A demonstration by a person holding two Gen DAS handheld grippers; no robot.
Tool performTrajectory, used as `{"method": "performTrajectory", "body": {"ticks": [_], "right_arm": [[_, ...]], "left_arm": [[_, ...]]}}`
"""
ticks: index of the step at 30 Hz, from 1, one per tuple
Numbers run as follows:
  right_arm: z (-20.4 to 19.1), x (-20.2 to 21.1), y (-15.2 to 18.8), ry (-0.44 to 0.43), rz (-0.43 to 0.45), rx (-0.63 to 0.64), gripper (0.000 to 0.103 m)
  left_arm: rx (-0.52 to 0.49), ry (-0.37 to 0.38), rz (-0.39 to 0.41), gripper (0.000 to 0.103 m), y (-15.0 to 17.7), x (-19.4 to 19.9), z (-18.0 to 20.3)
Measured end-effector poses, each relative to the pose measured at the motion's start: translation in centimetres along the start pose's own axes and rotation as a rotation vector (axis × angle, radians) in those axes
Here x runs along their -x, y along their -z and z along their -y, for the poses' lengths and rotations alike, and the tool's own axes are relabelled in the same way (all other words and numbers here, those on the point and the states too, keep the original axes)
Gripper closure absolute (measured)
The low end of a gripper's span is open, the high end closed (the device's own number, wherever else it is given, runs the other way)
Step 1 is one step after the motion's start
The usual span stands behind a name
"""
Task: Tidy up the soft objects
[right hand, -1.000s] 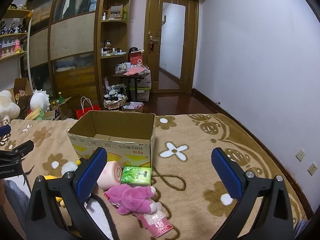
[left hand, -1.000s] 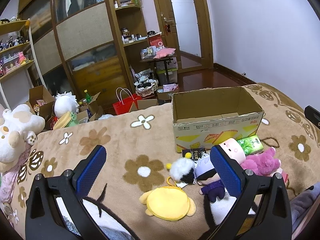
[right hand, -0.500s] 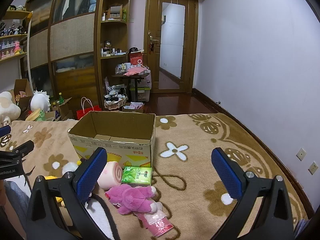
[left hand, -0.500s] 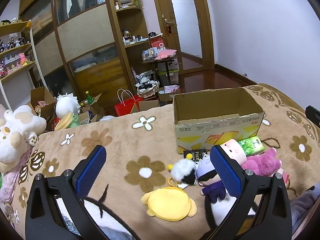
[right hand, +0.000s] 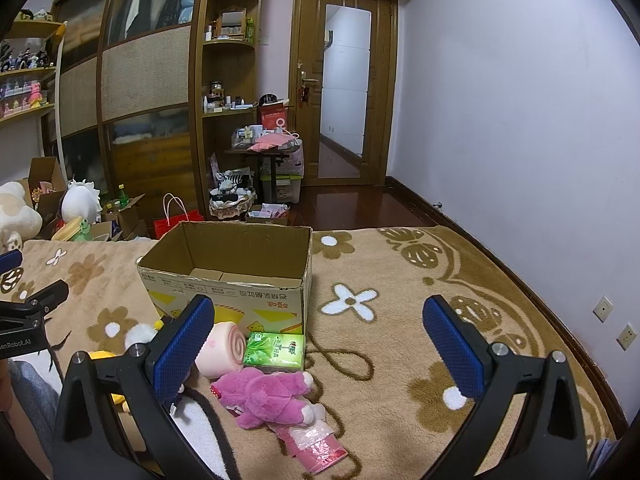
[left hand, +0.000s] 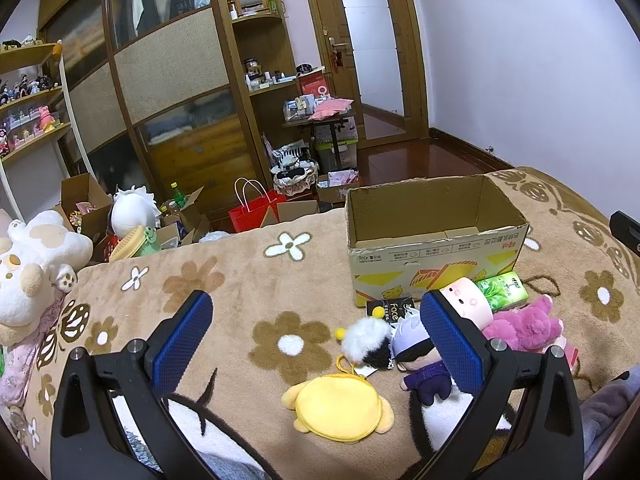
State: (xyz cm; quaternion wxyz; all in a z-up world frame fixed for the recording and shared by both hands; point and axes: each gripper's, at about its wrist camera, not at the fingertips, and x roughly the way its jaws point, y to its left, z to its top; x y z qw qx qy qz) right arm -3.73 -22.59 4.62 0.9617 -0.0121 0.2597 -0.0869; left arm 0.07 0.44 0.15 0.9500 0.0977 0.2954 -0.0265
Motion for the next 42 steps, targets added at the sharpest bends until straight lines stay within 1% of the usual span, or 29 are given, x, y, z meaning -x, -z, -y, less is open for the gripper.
{"method": "performTrajectory", "body": {"ticks": [27, 33, 37, 42], "right_arm": [[0.0, -0.1, 0.0, -0.002, -0.005, 0.001, 0.000], [-0.2, -0.1, 0.4, -0.007, -0.023, 0.003, 0.000], [-0.4, -1.0, 0.6, -0.019, -0.071, -0.004, 0.000], [-0.5, -2.6, 1.1, -0.057, -0.155, -0.038, 0.000]], "left_arm": [[-0.004, 0.000, -0.007, 0.001, 0.3, 0.1, 0.0], [-0.019, -0.001, -0.057, 0.001, 0.7, -0.6, 0.4], [-0.018, 0.003, -0.104, 0.001, 0.8, -1.6, 0.3], [-0.010, 0.026, -0.181, 0.001, 0.8, -3.1, 0.6]]}}
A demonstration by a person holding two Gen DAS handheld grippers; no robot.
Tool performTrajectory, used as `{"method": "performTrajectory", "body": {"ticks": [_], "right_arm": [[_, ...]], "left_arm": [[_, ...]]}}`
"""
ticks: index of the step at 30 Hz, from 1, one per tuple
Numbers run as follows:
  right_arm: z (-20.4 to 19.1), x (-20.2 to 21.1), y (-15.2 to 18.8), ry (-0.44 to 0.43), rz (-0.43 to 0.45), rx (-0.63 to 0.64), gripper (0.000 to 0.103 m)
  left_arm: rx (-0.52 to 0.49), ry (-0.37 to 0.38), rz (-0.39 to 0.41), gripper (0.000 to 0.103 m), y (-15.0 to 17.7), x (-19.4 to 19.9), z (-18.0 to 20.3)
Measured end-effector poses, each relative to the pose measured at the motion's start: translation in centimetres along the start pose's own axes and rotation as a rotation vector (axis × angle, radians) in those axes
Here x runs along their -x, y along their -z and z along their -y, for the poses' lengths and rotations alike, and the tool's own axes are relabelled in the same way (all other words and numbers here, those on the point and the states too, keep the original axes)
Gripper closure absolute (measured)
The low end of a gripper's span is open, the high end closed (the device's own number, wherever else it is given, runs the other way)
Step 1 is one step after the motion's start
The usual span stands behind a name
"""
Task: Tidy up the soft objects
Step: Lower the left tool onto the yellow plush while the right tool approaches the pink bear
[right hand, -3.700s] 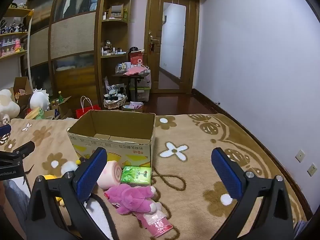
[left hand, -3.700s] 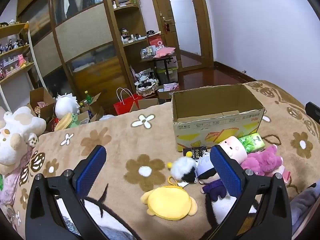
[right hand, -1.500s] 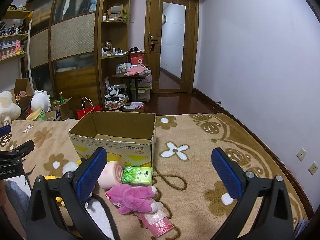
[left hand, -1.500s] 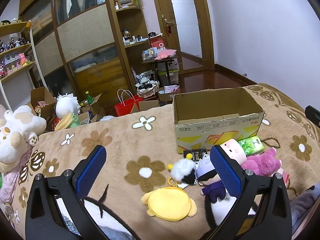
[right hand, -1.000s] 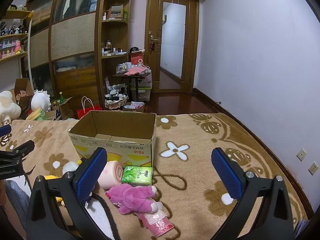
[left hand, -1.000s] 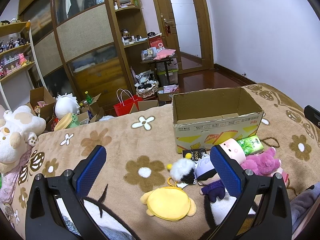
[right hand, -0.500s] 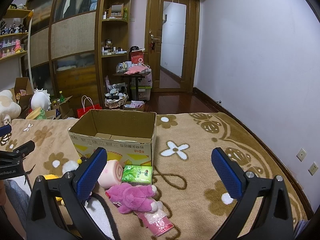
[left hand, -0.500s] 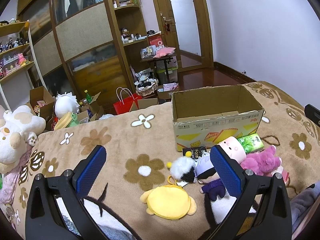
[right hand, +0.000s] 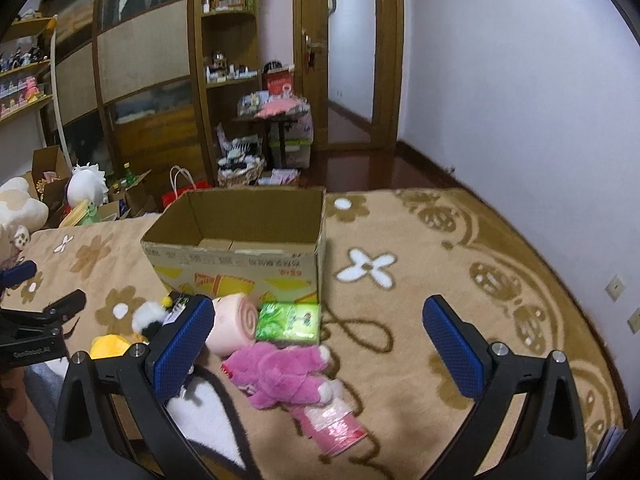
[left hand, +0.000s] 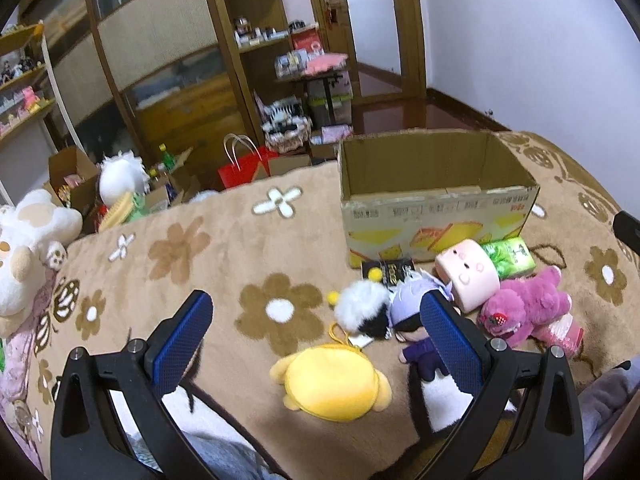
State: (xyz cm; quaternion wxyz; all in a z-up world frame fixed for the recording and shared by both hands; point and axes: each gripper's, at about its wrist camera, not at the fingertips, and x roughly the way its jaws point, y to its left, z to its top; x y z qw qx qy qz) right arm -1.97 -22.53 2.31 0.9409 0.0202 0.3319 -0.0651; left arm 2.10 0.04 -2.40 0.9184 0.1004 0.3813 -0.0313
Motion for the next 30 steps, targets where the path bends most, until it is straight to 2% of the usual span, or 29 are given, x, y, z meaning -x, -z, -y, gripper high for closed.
{"method": "performTrajectory", "body": {"ticks": [11, 22, 30], "right_arm": [[-0.1, -3.8, 0.9, -0.045, -0.158, -0.050, 0.000], [-0.5, -7.3, 2.3, -0.059, -0.290, -0.047, 0.000], [-1.2, -9.7, 3.1, -0.065, -0.365, -0.016, 0.000]], "left_arm": [[0.014, 0.048, -0.184, 0.001, 0.6, -4.1, 1.1], [0.006, 0.054, -0.343, 0.001, 2.2, -7.6, 2.1], [-0.032, 0.035, -0.406, 0.001, 3.0, -9.1, 2.7]]}}
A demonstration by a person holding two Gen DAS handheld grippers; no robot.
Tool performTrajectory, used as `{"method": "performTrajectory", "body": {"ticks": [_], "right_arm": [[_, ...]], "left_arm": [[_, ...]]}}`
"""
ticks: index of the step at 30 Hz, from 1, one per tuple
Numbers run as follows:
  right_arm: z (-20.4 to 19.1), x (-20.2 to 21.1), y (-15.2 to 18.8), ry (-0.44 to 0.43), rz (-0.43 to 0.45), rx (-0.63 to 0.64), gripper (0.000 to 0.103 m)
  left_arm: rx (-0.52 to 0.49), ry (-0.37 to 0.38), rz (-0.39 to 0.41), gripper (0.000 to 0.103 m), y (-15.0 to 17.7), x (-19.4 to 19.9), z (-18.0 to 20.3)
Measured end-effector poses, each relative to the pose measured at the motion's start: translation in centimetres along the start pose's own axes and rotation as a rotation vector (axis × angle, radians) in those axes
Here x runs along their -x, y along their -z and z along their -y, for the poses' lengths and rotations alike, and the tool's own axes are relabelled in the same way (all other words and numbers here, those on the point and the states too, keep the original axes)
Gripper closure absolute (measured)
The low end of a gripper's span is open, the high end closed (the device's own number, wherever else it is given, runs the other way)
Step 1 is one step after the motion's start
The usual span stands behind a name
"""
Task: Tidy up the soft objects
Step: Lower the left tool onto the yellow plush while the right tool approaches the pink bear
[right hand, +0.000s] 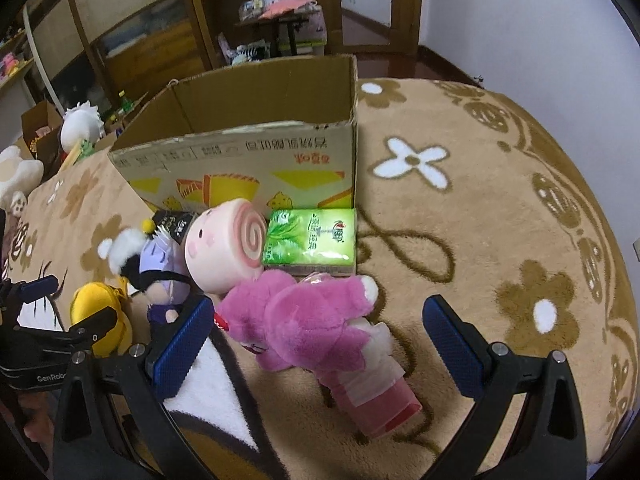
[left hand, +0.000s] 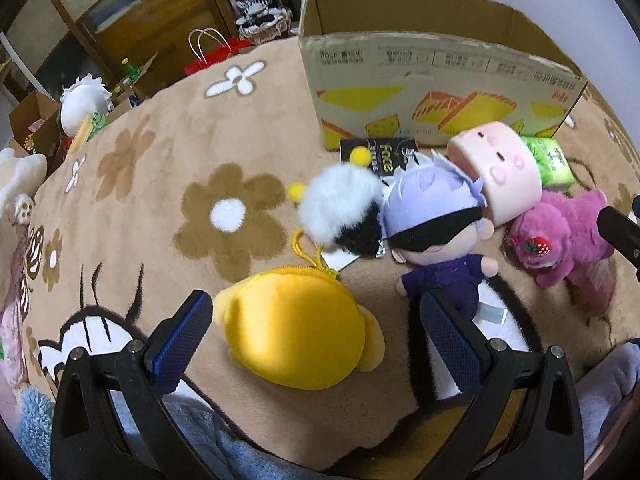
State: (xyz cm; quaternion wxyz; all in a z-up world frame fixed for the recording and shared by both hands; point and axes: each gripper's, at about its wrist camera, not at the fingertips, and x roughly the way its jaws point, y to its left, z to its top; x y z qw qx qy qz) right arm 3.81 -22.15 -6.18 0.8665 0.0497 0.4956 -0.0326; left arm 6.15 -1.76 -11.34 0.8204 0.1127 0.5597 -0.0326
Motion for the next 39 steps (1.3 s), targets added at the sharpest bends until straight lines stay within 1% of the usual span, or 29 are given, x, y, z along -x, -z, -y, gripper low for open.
{"method": "performTrajectory", "body": {"ticks": [13, 21, 29, 32, 35, 39], "right_arm": [[-1.0, -2.6, 0.4, 0.006, -0.078, 0.045, 0.000], [-1.0, -4.1, 0.5, 0.014, -0.123, 0.064, 0.000], [-1.0, -4.8, 0.7, 0.017, -0.135, 0.060, 0.000], [-1.0, -5.0, 0.7, 0.009, -0.136, 0.052, 0.000], [-0.9, -5.3, 0.7, -0.002, -0.144, 0.040, 0.000], [-0.6, -5.5, 0.8, -0.015, -0.149, 0.020, 0.000]], "left_arm": [[-0.042, -0.028, -0.104, 0.001, 0.4, -3.1, 1.0], [-0.074, -0.081, -0.128, 0.001, 0.5, -4.3, 1.5], [-0.101, -0.125, -0.133, 0.001, 0.8, -5.1, 2.0], [-0.094, -0.121, -0.136, 0.001, 0.8, -5.2, 2.0], [-0.064, -0.112, -0.144, 0.001, 0.7, -5.5, 1.7], [-0.052, -0.119, -0.140, 0.000, 0.6, -5.7, 1.6]]}}
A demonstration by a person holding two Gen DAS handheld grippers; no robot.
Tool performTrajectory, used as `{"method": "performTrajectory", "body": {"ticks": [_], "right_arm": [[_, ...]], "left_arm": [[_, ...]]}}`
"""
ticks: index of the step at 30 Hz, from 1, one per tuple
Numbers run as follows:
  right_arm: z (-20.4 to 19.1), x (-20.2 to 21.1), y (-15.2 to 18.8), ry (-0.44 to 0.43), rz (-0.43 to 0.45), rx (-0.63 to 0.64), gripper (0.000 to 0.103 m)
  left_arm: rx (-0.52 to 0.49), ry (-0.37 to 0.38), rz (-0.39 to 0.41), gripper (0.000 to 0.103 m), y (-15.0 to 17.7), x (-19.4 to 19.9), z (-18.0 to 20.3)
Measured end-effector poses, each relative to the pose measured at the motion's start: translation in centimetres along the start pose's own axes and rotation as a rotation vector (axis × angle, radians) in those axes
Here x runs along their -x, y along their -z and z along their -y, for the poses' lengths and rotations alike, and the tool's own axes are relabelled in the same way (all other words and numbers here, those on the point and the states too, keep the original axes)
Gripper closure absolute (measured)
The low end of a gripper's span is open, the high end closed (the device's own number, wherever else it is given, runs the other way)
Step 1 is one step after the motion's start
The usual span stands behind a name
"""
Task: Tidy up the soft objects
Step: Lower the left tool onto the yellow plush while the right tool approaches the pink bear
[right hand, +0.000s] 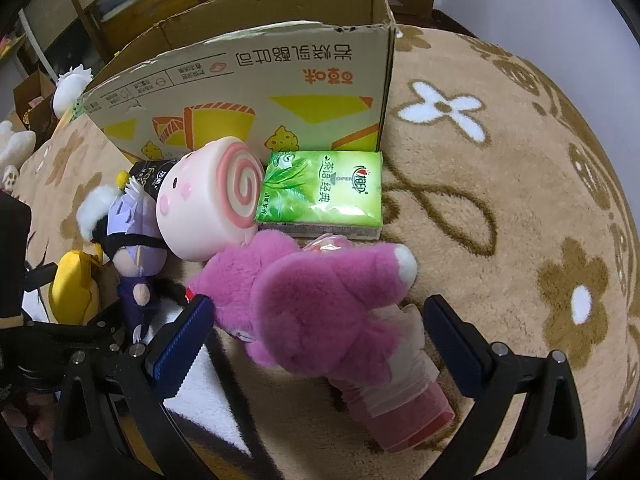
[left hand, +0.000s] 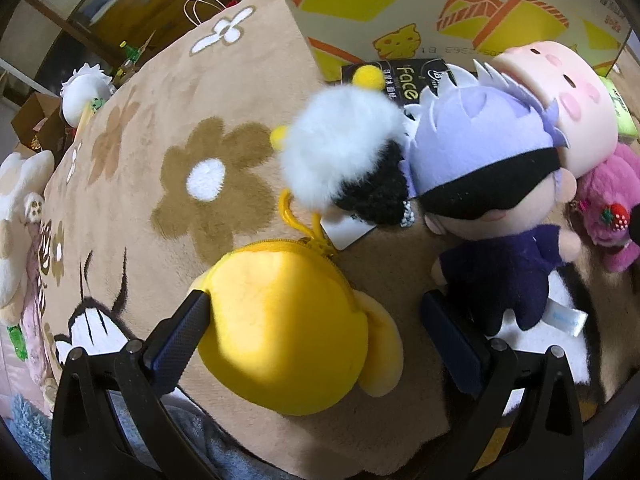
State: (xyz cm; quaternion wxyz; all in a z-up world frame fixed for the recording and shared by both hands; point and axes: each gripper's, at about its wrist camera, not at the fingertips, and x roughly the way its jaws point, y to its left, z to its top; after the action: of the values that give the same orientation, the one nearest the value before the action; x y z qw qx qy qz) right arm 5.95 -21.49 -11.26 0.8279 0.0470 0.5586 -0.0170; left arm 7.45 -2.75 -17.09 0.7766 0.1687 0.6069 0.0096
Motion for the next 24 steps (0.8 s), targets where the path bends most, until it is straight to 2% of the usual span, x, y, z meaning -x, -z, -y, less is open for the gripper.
{"method": "performTrajectory", "body": {"ticks": [5, 7, 10, 17, 24], "right_arm": [[0.1, 0.1, 0.1, -0.004, 0.003, -0.001, 0.000], [0.0, 0.3, 0.2, -0.015, 0.007, 0.004, 0.003], [-0.4, 0.7, 0.4, -0.020, 0.012, 0.015, 0.009], [-0.7, 1.2, 0.5, -0.015, 0.024, 0.021, 0.013], [0.0, 1.9, 0.5, -0.015, 0.046, -0.012, 0.030]], "left_arm": [[0.006, 0.005, 0.002, 0.000, 0.0, -0.1, -0.1], [0.014, 0.006, 0.009, 0.003, 0.1, 0.0, -0.3], [0.015, -0.006, 0.019, 0.011, 0.2, 0.2, -0.5], [0.011, -0.053, 0.028, 0.032, 0.2, 0.2, -1.0], [0.022, -0.043, 0.050, 0.037, 0.3, 0.8, -1.4]]}}
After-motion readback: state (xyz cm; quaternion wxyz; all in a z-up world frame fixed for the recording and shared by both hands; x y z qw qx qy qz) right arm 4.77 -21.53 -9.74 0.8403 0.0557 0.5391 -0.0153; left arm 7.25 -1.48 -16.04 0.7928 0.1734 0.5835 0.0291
